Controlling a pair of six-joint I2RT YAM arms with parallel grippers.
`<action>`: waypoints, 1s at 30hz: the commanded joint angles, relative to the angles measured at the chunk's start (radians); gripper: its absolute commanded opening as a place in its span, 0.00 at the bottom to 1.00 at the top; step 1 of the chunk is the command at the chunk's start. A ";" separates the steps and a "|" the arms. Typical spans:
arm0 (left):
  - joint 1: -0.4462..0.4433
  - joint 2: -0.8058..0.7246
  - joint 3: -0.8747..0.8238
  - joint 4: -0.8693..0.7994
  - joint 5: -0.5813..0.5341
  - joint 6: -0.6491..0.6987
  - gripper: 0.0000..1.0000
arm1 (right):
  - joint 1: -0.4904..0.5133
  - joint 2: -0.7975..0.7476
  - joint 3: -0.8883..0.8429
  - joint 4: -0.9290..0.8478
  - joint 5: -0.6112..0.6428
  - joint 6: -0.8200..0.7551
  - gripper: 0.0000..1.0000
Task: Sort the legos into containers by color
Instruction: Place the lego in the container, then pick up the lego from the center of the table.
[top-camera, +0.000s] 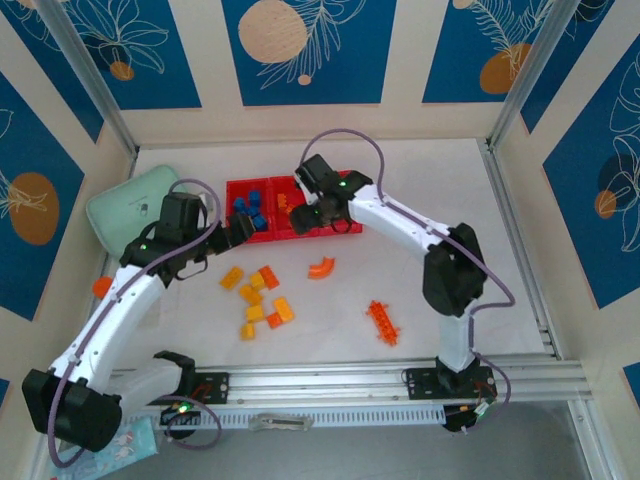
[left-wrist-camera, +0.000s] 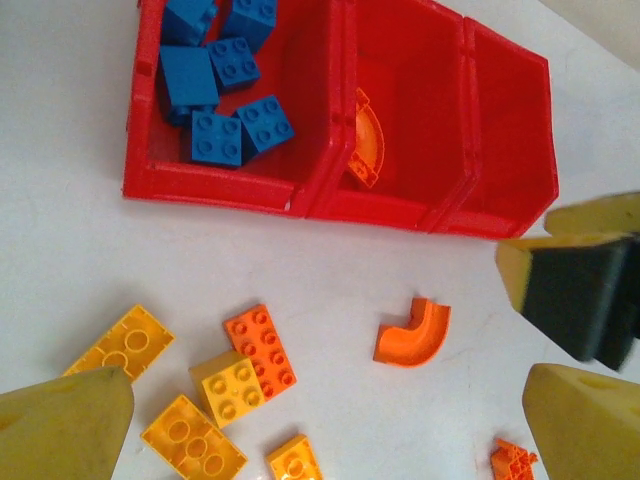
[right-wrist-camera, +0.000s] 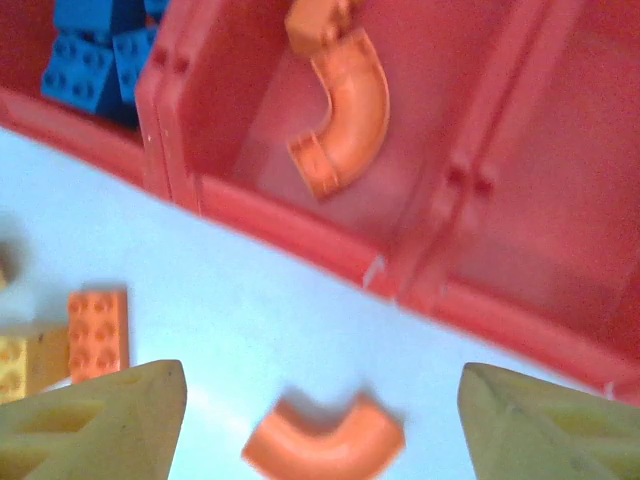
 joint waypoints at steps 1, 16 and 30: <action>-0.013 -0.030 -0.042 0.010 0.043 -0.019 0.99 | 0.009 -0.077 -0.110 -0.058 -0.027 0.180 0.76; -0.092 -0.061 -0.104 0.050 0.029 -0.061 0.99 | 0.123 0.012 -0.210 -0.073 0.195 0.911 0.85; -0.108 -0.018 -0.100 0.086 0.037 -0.059 0.99 | 0.115 0.122 -0.154 -0.115 0.270 1.062 0.88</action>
